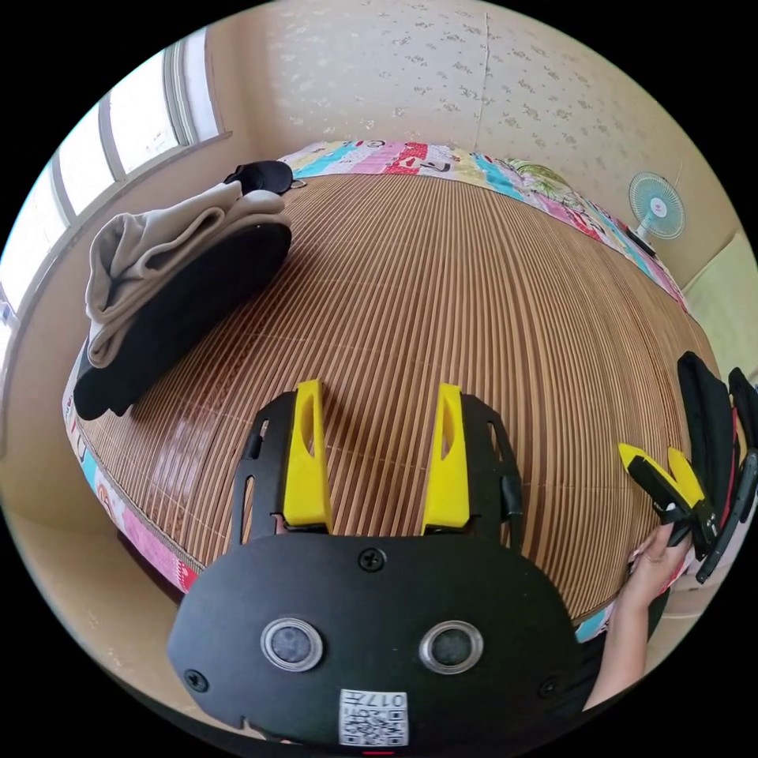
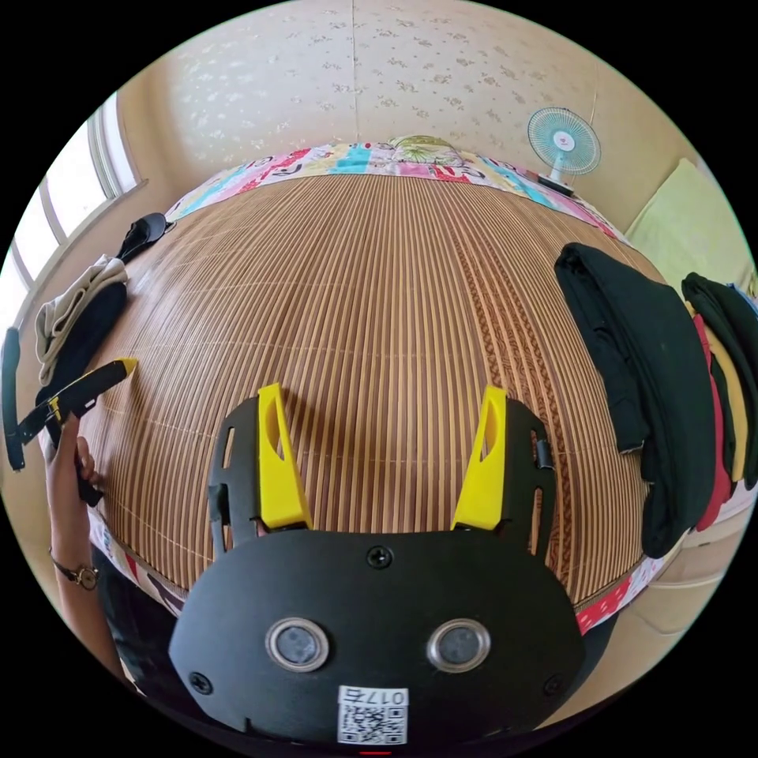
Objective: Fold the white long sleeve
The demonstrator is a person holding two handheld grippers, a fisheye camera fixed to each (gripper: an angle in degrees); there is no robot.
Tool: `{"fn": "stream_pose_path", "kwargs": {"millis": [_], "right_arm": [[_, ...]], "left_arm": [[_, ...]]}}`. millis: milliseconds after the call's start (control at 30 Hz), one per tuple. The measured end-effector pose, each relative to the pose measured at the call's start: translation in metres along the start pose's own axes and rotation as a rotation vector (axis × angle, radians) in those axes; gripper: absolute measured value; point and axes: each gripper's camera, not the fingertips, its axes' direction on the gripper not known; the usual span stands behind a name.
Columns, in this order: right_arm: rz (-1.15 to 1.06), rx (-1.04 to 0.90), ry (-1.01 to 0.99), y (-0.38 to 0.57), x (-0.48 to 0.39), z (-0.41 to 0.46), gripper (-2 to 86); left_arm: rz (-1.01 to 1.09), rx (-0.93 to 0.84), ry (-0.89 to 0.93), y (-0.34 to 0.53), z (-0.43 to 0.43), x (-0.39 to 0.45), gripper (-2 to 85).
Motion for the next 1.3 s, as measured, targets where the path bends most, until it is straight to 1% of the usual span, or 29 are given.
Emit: {"fn": "stream_pose_path", "kwargs": {"millis": [200,967,1300], "right_arm": [[0.003,0.008,0.003,0.005,-0.011,0.001,31.7],[0.005,0.019,0.01,0.018,-0.017,-0.007,31.6],[-0.015,0.031,0.001,0.023,-0.016,-0.014,30.1]], "left_arm": [[-0.015,-0.01,0.021,0.005,0.005,-0.006,19.0],[-0.009,-0.025,0.006,0.026,0.013,-0.034,19.4],[0.006,-0.022,-0.053,0.035,0.016,-0.04,20.3]]}}
